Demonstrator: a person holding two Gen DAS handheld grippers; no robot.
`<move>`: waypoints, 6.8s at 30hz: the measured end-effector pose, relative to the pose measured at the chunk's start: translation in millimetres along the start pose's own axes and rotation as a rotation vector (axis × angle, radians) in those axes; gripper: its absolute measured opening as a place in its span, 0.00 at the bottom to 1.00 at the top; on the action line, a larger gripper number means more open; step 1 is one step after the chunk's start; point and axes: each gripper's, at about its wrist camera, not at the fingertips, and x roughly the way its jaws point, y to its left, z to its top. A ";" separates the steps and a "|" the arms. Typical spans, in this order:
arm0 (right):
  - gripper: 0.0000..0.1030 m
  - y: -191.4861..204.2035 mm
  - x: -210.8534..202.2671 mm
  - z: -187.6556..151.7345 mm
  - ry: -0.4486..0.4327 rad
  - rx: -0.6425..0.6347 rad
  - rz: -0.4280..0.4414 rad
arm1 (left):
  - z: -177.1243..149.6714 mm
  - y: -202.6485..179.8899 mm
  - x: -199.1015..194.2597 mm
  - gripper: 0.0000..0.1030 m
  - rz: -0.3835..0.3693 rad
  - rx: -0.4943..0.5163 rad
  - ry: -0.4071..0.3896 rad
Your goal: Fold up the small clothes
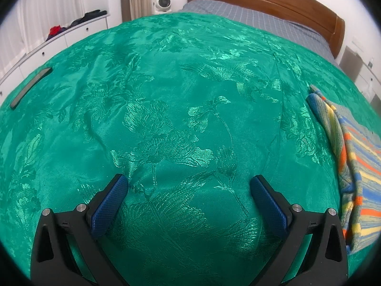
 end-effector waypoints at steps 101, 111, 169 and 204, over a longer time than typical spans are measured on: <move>0.89 -9.2 -6.4 -6.2 -0.051 0.009 0.073 | 3.4 -1.5 2.7 1.00 0.010 0.004 0.017; 0.90 -16.1 -10.5 -1.8 -0.034 0.044 0.120 | -5.1 -11.8 -39.9 0.80 0.030 0.077 0.055; 0.33 413.1 128.5 147.4 0.425 -0.261 0.782 | -40.7 -57.6 -106.5 0.68 -0.586 0.085 -0.003; 0.34 311.4 91.8 127.1 0.256 -0.466 0.457 | 28.0 -87.4 -34.8 0.85 -0.422 0.206 0.158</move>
